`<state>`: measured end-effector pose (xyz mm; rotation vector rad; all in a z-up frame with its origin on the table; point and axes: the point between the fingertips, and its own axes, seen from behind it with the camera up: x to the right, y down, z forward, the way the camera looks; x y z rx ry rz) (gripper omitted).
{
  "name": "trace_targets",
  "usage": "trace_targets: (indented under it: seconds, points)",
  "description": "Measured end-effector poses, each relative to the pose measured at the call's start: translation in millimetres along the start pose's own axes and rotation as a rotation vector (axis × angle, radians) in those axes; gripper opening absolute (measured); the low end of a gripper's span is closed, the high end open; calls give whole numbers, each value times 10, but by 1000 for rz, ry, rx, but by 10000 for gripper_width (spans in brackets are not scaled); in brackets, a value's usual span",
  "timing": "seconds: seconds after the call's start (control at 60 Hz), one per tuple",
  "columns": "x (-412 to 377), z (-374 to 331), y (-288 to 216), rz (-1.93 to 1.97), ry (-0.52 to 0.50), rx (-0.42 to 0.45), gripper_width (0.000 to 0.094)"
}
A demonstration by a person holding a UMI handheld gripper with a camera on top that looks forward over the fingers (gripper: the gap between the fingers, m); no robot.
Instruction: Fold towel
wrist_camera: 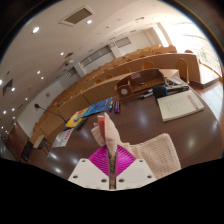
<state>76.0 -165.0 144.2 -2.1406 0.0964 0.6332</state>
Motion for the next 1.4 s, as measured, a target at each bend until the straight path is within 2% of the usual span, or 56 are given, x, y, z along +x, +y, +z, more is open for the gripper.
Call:
trace_targets:
  seconds: [0.1,0.167,0.2,0.283,0.35,0.367,0.4,0.633,0.9,1.167,1.4]
  points:
    - [646,36,42,-3,139,-4,79]
    - [1145,49,140,-18,211,-25,175]
    - [1363,60,167,-36,257,-26,266]
    - [1871,-93,167,-107,403,-30,588]
    - [2118,-251,97,-153,472,-5,854]
    - [2146,-300,76,-159,487,3,865]
    - [2153,-392,41,-172,500,15,842]
    - [1752,-978,-1,-256,540,54,846]
    - [853,-1738,481,-278,575,80,849]
    - [107,-2341,1113,-317,583,65,852]
    - [-157,-2589,1247,-352,583,85,852]
